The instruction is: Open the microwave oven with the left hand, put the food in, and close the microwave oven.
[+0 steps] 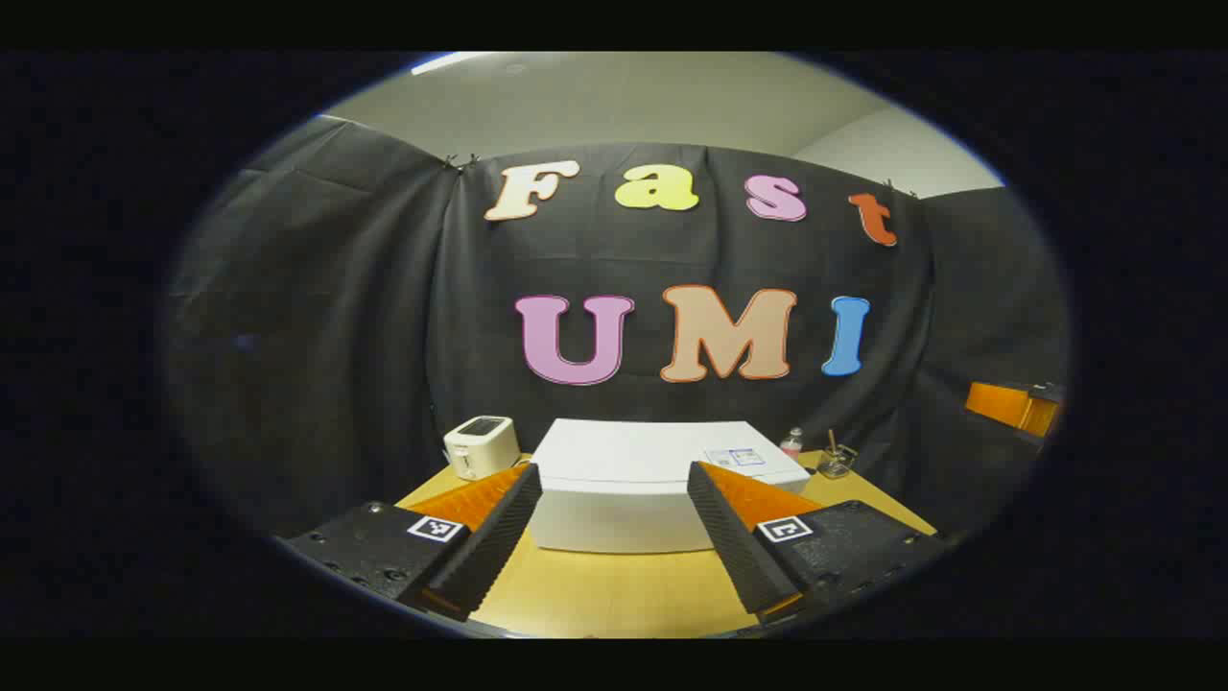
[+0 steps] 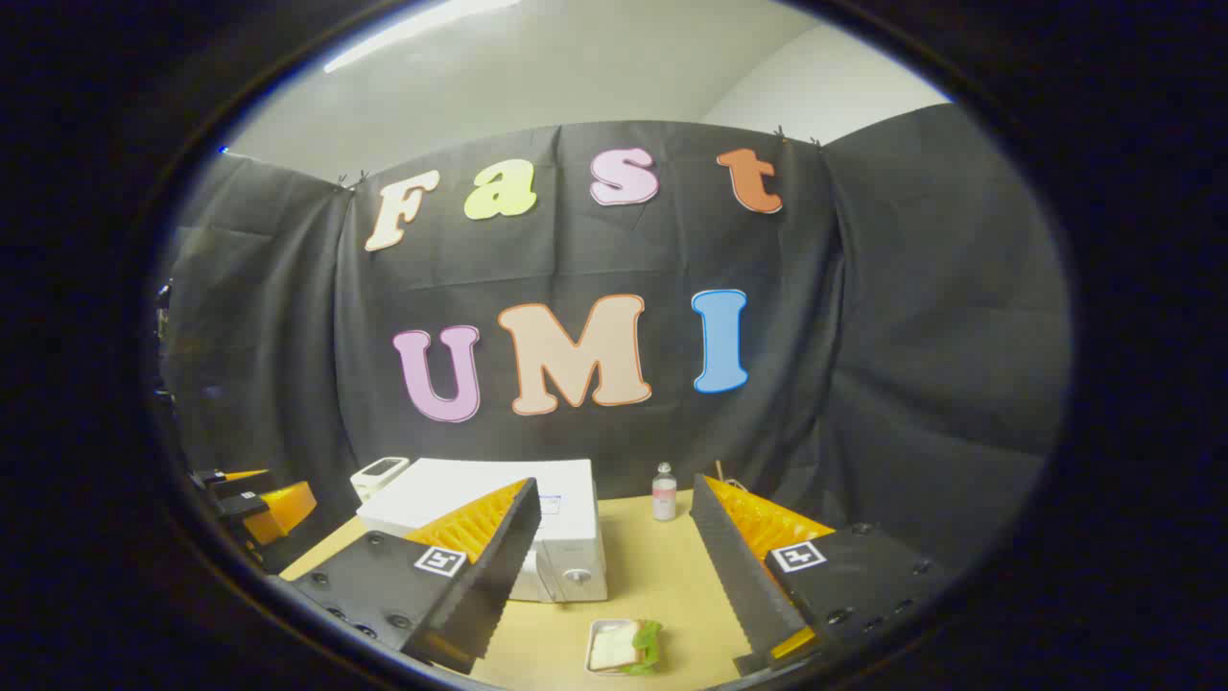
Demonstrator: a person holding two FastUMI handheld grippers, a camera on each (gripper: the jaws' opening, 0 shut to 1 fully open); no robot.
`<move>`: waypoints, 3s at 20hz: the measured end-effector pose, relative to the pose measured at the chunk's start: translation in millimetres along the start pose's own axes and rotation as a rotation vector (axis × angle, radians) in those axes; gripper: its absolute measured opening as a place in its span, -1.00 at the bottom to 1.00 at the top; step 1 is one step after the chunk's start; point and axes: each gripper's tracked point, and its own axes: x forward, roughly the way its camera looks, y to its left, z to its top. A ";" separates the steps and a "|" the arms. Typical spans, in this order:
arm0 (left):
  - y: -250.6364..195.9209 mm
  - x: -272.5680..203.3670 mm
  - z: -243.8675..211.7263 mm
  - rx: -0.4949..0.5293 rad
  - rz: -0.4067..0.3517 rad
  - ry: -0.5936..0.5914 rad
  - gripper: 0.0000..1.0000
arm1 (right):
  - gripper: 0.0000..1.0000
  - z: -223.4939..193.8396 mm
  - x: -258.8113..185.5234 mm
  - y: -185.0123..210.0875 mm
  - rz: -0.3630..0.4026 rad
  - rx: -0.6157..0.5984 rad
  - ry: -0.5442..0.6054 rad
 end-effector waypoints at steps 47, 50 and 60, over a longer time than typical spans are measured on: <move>-77.7 51.8 -201.6 0.025 -0.129 0.316 0.92 | 0.80 -36.5 4.8 -95.9 -0.113 0.115 0.134; -96.4 69.5 -230.4 0.024 -0.164 0.383 0.92 | 0.80 -41.8 2.5 -107.0 -0.148 0.121 0.142; -142.1 134.6 -284.5 0.051 -0.249 0.484 0.87 | 0.93 -68.2 -17.4 -145.7 -0.270 0.118 0.214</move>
